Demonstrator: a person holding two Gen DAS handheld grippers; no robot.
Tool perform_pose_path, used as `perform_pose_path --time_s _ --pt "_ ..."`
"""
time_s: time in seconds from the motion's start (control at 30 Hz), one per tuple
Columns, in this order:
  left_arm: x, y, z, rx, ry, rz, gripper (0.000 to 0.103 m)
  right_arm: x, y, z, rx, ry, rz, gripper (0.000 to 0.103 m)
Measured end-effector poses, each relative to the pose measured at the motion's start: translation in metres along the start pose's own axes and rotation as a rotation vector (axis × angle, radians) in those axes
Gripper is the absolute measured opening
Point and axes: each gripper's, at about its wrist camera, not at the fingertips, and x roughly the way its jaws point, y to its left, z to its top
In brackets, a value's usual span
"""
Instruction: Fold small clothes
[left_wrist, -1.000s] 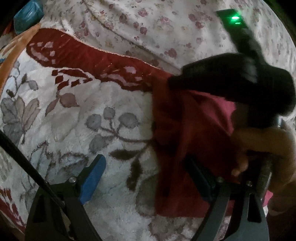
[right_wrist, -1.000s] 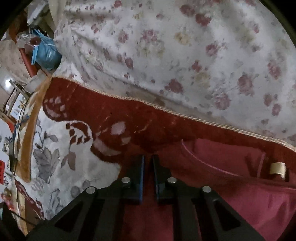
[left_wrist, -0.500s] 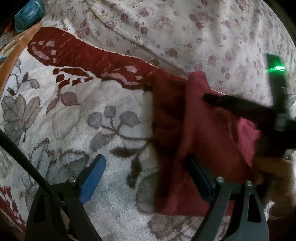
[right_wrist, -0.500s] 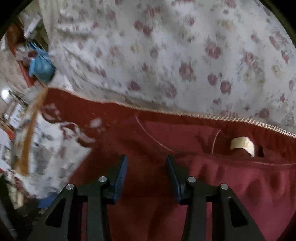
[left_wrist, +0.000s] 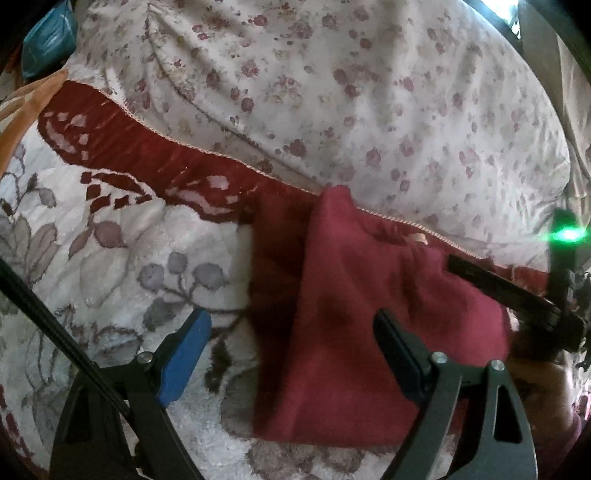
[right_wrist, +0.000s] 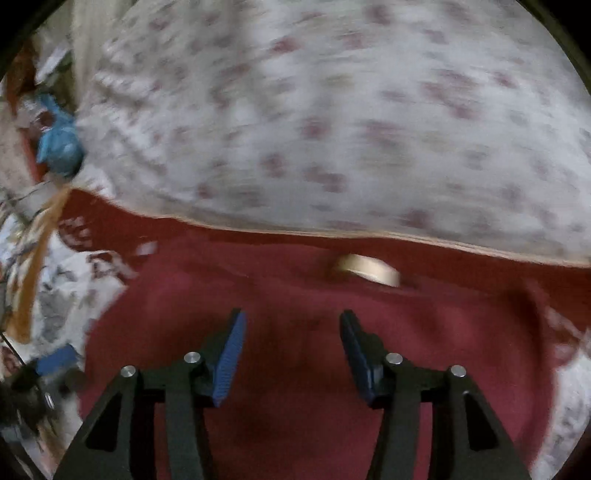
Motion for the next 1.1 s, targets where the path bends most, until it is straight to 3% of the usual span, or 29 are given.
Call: perform_pose_path --time_s 0.13,0.2,0.33,0.43,0.53,0.67,0.83,1.1 --pt "0.019 0.000 -0.002 0.010 0.056 0.093 0.088 -0.006 -0.065 -0.009 0.073 0.032 -0.137 0.058" --pt "0.027 0.004 -0.004 0.000 0.080 0.097 0.091 0.005 -0.096 -0.009 0.115 0.036 -0.211 0.056" --pt "0.031 0.009 -0.003 -0.024 0.083 0.095 0.095 0.010 -0.118 -0.001 0.222 0.015 -0.194 0.056" --pt "0.027 0.010 -0.003 -0.035 0.083 0.090 0.095 0.002 -0.092 0.004 0.153 0.023 -0.243 0.057" --pt "0.024 0.007 -0.003 -0.027 0.076 0.094 0.095 -0.012 -0.047 0.003 0.046 0.006 -0.161 0.058" --pt "0.019 0.008 -0.005 -0.011 0.067 0.113 0.095 -0.006 0.025 0.009 -0.106 0.045 0.007 0.058" --pt "0.016 0.015 -0.006 -0.025 0.078 0.112 0.095 0.030 0.101 0.021 -0.262 0.098 0.083 0.058" --pt "0.025 0.019 -0.006 -0.028 0.106 0.098 0.095 0.088 0.133 0.036 -0.269 0.211 0.087 0.051"
